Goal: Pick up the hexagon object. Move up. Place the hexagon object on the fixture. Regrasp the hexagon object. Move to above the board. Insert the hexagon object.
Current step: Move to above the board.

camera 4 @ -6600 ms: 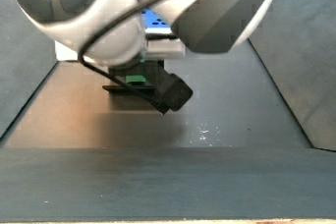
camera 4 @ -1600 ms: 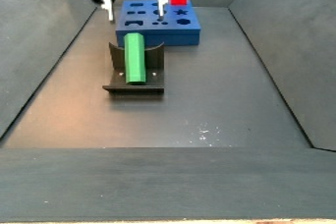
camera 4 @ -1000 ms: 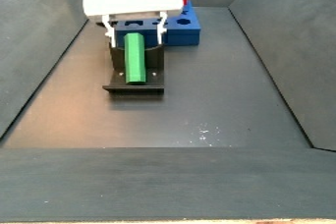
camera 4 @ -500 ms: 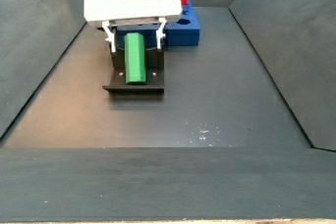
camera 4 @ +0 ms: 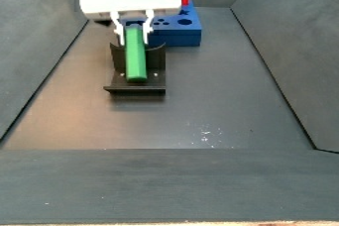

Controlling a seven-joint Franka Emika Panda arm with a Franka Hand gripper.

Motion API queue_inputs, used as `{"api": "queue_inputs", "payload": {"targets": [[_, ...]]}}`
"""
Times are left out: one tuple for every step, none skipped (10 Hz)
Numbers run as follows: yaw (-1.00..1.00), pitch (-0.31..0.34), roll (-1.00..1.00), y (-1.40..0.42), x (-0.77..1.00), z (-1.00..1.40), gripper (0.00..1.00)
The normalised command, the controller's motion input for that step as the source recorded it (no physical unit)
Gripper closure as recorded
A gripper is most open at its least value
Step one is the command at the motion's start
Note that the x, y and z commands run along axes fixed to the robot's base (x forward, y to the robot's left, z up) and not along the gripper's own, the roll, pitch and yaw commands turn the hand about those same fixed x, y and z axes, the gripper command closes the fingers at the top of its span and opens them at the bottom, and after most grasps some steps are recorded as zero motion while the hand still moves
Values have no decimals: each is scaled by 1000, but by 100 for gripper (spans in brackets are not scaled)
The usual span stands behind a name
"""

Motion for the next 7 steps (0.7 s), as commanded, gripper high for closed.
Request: {"api": "queue_inputs", "payload": {"targets": [[-145, -27, -219, -36, 118, 1000, 100], [-129, -1, -192, -33, 109, 1000, 100], [-113, 23, -165, -30, 101, 1000, 100], [-84, 53, -136, -27, 92, 1000, 100], [-64, 76, -116, -26, 85, 1000, 100], [-39, 102, -91, -23, 78, 1000, 100], [-18, 122, -76, -23, 73, 1000, 100]]}}
